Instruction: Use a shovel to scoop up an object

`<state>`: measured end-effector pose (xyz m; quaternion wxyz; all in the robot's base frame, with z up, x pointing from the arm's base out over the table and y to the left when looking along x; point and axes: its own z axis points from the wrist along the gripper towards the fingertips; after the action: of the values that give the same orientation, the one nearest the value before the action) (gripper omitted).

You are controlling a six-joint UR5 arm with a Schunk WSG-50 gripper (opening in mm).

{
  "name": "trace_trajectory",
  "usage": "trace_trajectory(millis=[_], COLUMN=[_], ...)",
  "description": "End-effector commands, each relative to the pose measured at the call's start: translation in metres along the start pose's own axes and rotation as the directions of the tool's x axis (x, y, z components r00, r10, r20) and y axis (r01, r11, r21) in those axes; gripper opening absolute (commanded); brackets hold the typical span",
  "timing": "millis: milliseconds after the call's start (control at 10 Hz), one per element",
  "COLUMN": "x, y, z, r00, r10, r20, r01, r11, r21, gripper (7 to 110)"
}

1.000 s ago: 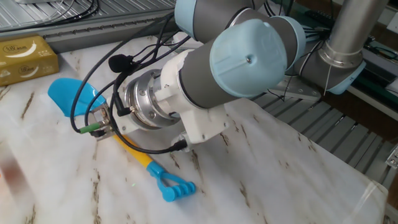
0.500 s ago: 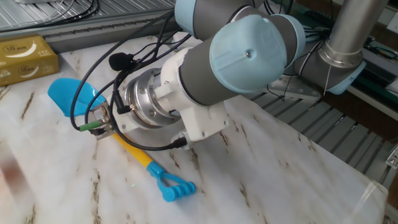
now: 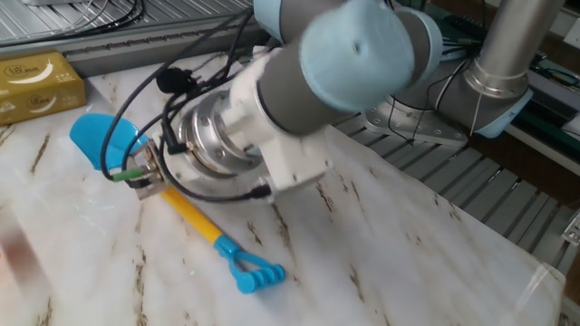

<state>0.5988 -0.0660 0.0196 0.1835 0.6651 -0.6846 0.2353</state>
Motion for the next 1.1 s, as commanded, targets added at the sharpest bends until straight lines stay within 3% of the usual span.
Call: trace_trajectory(millis=[0,400,800,1000], x=[-0.003,-0.019,-0.021,-0.017], y=[-0.003,-0.001,-0.001,-0.003], z=[-0.002,-0.004,-0.005,-0.005], r00=[0.994,0.958,0.927,0.922], r10=[0.006,0.023,0.016,0.011], r20=[0.107,0.285,0.374,0.387], r01=[-0.005,-0.012,0.0,0.002], r11=[1.0,0.999,0.999,0.999], r21=[-0.008,-0.042,-0.043,-0.032], gripper=[44,44,44,44])
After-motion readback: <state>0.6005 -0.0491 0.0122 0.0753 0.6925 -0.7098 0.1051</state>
